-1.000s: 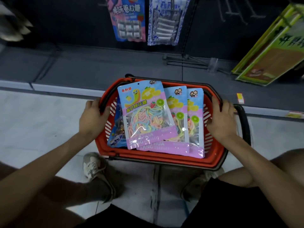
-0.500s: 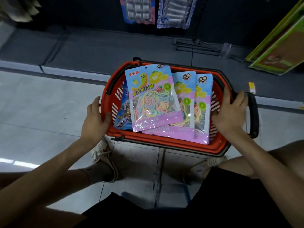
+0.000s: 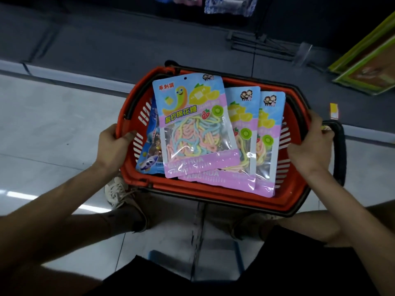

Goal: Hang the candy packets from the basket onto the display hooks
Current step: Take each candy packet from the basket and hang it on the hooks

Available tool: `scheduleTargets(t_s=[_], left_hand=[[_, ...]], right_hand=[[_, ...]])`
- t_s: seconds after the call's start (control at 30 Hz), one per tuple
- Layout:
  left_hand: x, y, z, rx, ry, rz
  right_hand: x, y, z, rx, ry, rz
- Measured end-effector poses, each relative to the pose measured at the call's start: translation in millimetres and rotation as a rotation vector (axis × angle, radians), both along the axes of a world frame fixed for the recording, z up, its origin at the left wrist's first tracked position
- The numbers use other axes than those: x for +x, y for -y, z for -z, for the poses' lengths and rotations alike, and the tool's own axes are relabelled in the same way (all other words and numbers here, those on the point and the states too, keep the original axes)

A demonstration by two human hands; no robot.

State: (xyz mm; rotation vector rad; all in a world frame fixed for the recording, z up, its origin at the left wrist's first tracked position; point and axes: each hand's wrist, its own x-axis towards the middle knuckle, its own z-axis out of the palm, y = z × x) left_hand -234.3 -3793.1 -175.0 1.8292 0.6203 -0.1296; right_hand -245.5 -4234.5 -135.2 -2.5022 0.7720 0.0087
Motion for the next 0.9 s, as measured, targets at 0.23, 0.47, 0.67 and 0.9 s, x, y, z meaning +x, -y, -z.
scheduleTargets(t_s=[0.23, 0.47, 0.67, 0.9], left_hand=[[35.3, 11.8, -10.2, 0.083, -0.004, 0.099], [73.4, 23.4, -11.0, 0.104, -0.007, 0.138], [87.0, 20.3, -20.2, 0.098, -0.025, 0.065], [58.4, 3.1, -14.4, 0.218, -0.050, 0.048]], right_hand=[[-7.6, 15.2, -9.5, 0.145, -0.007, 0.061], [2.2, 24.6, -23.1, 0.185, 0.014, 0.116], [32.7, 13.0, -35.0, 0.185, 0.052, 0.125], [50.2, 0.5, -23.1, 0.177, 0.071, 0.032]])
